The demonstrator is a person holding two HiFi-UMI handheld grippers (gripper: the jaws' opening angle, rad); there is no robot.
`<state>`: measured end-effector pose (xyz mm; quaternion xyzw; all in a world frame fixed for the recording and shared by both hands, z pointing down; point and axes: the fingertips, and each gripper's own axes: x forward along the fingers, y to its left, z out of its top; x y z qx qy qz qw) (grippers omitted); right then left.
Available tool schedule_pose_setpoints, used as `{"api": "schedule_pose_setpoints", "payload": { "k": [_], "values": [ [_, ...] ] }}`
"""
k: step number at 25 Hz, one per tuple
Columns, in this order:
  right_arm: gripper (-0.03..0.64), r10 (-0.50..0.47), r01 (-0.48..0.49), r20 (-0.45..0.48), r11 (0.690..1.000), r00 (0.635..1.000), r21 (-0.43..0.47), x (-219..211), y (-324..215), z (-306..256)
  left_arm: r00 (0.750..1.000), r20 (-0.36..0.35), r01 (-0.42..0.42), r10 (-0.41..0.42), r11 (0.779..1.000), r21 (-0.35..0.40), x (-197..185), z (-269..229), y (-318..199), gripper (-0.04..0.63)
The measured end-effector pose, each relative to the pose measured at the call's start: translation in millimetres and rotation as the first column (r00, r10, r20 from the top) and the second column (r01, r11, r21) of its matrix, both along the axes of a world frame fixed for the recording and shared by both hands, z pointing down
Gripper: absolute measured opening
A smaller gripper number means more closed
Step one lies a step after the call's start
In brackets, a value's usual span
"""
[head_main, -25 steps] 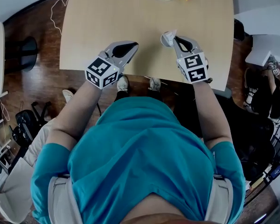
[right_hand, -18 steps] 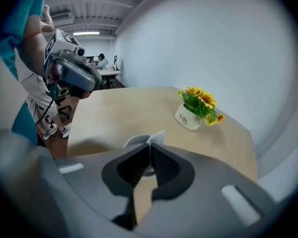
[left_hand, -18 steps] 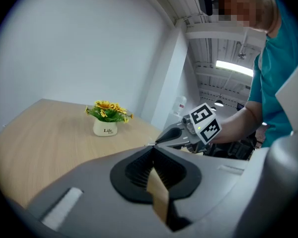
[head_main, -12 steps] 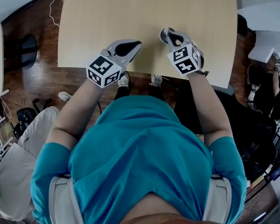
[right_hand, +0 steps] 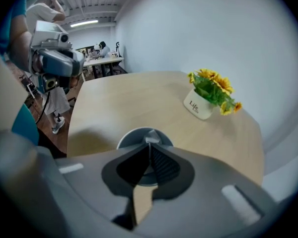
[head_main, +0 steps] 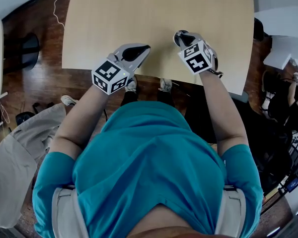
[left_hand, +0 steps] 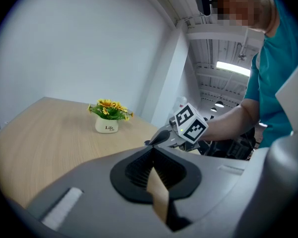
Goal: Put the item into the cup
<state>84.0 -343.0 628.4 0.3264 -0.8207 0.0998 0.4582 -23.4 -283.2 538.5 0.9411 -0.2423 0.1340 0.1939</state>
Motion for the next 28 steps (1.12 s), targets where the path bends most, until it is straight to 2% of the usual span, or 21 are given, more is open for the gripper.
{"api": "schedule_pose_setpoints", "payload": {
  "k": [4,7,10,12,19,24,28],
  "values": [
    [0.015,0.002,-0.002,-0.008,1.000,1.000,-0.029,-1.4,-3.3,0.6,1.000,-0.004,0.003,-0.003,1.000,0.001,-1.1,-0.5,5.6,0.003],
    [0.026,0.031,-0.030,0.036,0.999,0.999,-0.033,-3.1,-4.1,0.2,1.000,-0.007,0.001,-0.001,1.000,-0.001,-2.2,-1.3,10.9,0.003],
    [0.090,0.060,-0.057,0.091,0.998,0.994,-0.035,-5.3,-1.5,-4.0,1.000,-0.011,0.008,-0.008,1.000,-0.001,-6.9,-2.7,16.1,0.003],
    [0.134,0.066,-0.065,0.113,0.998,0.991,-0.018,-6.1,-0.8,-10.6,1.000,-0.014,0.017,-0.017,1.000,0.001,-12.1,-4.9,18.2,0.003],
    [0.141,0.120,-0.142,0.169,0.982,0.978,0.121,7.3,-0.8,-54.0,0.999,-0.042,0.032,-0.030,0.999,0.033,-37.7,-27.2,29.6,0.003],
    [0.133,0.131,-0.223,0.337,0.942,0.932,0.249,6.6,25.4,-131.4,0.996,-0.087,-0.003,0.012,0.995,0.099,-77.5,-63.3,45.1,0.003],
    [0.081,0.129,-0.292,0.476,0.913,0.870,0.285,-1.0,77.4,-180.2,0.991,-0.109,-0.060,0.075,0.989,0.132,-110.4,-76.7,69.5,0.003]
  ]
}}
